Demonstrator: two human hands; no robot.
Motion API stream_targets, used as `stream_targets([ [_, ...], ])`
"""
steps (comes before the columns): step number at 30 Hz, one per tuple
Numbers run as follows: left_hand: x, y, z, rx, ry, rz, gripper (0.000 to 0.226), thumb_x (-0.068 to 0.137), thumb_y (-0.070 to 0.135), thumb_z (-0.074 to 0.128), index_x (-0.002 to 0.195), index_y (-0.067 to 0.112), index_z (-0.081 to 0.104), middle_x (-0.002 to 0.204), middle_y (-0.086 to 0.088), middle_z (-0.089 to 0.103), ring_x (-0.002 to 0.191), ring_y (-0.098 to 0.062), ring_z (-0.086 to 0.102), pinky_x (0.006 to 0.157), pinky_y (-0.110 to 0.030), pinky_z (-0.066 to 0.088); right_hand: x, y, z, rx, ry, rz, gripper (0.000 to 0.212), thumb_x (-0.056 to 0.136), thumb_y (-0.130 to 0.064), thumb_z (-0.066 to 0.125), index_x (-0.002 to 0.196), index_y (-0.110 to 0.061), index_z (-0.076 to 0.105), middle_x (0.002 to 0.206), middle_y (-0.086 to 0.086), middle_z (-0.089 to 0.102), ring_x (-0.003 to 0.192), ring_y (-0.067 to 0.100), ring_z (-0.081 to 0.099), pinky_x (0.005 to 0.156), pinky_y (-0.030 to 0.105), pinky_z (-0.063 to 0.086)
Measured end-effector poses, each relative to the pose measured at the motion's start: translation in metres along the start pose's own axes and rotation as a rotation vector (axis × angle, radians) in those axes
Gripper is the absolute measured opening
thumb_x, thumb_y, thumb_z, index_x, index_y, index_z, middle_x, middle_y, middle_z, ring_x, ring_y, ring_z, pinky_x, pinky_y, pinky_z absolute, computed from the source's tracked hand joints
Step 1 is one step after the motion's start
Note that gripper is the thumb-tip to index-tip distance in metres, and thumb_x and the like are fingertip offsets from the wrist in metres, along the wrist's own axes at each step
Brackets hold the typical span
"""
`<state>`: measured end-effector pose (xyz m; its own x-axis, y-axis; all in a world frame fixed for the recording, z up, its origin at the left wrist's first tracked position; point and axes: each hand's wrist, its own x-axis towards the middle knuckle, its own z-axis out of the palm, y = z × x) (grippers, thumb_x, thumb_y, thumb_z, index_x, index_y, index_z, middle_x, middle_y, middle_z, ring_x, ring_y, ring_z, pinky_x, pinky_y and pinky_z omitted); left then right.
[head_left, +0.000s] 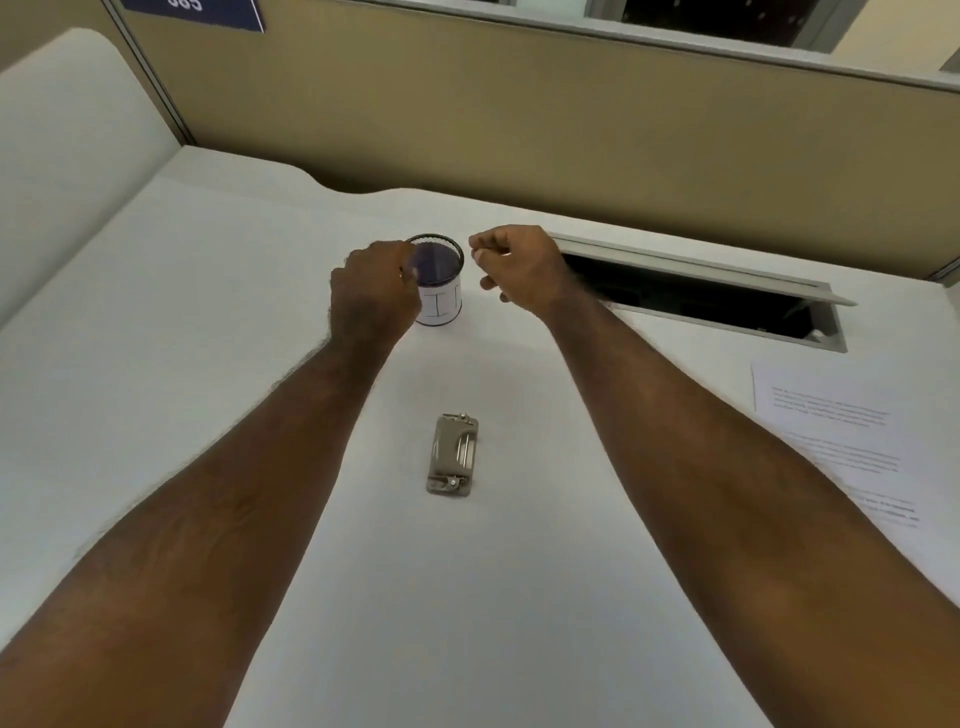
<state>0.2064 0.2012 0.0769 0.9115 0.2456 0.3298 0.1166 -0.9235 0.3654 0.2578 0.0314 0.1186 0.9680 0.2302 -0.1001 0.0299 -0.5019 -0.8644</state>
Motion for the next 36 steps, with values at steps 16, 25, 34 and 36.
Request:
stream_targets([
  [16,-0.182,-0.057,0.048,0.175,-0.341,0.022,0.054,0.094,0.034,0.035,0.144,0.015,0.038,0.155,-0.013,0.033,0.142,-0.036,0.03,0.107,-0.062,0.026,-0.213,0.155,-0.016,-0.221,0.068,0.289,0.023,0.085,-0.019,0.063,0.106,-0.021,0.072,0.111,-0.003,0.068,0.094,0.008,0.063,0.089,0.023,0.048],
  [25,-0.189,-0.059,0.058,0.188,-0.311,0.006,0.054,0.097,0.038,0.027,0.148,0.019,0.033,0.158,-0.008,0.027,0.146,-0.033,0.021,0.114,-0.06,0.013,-0.222,0.15,0.02,-0.476,-0.114,0.148,0.028,0.085,-0.033,0.065,0.11,-0.023,0.07,0.107,-0.004,0.065,0.106,0.016,0.054,0.086,0.026,0.042],
  [34,-0.19,-0.061,0.06,0.158,-0.276,0.01,0.054,0.097,0.038,0.029,0.147,0.018,0.035,0.157,-0.009,0.03,0.145,-0.033,0.023,0.114,-0.06,0.014,-0.204,0.125,0.036,-0.852,-0.074,0.088,0.009,0.084,-0.015,0.06,0.082,-0.009,0.066,0.091,0.007,0.069,0.088,0.027,0.065,0.071,0.028,0.045],
  [36,-0.191,-0.061,0.06,0.155,-0.265,0.016,0.054,0.097,0.038,0.029,0.146,0.018,0.036,0.157,-0.01,0.03,0.145,-0.034,0.024,0.113,-0.06,0.015,-0.199,0.112,0.036,-0.943,-0.028,0.106,0.01,0.071,-0.007,0.069,0.068,-0.009,0.06,0.081,0.009,0.07,0.076,0.028,0.069,0.058,0.025,0.042],
])
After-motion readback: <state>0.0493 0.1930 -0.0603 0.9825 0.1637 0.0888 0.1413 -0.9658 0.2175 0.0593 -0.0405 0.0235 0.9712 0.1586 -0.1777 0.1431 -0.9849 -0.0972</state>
